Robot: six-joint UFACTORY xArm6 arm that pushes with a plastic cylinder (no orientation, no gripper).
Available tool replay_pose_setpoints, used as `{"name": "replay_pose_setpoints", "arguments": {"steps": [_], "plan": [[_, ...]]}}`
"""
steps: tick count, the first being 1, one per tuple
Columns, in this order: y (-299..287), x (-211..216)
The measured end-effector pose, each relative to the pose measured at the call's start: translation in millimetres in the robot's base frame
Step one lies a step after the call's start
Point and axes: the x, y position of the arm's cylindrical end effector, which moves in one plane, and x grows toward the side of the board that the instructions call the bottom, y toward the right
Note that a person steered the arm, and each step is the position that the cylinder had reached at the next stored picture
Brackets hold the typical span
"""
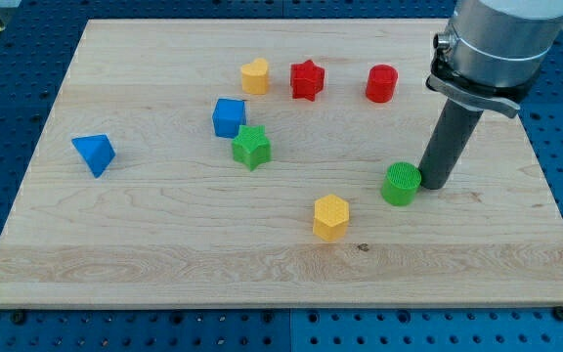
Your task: Place yellow hexagon vertically towards the bottom of the red star
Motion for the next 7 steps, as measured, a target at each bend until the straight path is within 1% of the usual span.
{"name": "replay_pose_setpoints", "arguments": {"steps": [1, 2, 3, 4, 5, 6, 7], "plan": [[6, 22], [6, 61], [3, 88], [-16, 94], [-56, 85], [-107, 74], [-163, 74]]}}
